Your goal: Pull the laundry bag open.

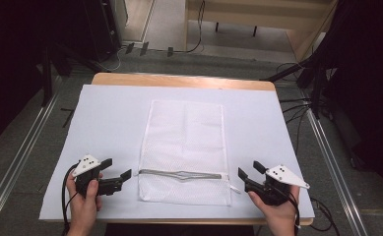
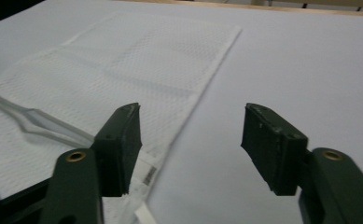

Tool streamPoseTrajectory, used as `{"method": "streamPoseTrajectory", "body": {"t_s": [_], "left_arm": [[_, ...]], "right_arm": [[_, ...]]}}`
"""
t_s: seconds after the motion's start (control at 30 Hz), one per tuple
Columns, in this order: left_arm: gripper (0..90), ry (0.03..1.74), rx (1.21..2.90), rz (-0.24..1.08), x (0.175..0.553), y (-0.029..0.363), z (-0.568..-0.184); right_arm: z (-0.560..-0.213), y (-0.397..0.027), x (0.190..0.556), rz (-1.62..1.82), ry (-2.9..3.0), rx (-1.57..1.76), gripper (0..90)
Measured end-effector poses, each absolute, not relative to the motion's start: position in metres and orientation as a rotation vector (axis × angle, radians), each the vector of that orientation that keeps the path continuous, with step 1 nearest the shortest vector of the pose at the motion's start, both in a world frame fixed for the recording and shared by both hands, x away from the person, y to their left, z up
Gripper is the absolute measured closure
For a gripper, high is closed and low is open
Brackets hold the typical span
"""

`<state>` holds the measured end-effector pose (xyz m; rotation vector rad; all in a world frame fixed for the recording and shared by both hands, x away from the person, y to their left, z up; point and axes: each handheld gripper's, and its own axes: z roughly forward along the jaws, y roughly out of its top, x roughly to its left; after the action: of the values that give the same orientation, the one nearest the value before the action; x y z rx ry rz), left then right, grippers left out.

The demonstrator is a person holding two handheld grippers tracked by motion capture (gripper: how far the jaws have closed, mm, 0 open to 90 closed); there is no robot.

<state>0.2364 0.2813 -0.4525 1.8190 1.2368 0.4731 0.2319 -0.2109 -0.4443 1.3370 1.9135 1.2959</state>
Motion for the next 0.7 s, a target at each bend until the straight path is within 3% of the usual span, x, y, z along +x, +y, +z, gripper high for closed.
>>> {"method": "streamPoseTrajectory", "body": {"t_s": [0.6,0.7], "left_arm": [[6.8,1.194,1.796,0.493,0.235,0.306,-0.449],[1.6,1.193,1.776,0.478,0.235,0.312,-0.449]], "right_arm": [[-0.453,-0.272,0.242,1.263,1.808,1.475,27.9],[-0.455,-0.279,0.242,1.250,1.800,1.487,27.7]]}}
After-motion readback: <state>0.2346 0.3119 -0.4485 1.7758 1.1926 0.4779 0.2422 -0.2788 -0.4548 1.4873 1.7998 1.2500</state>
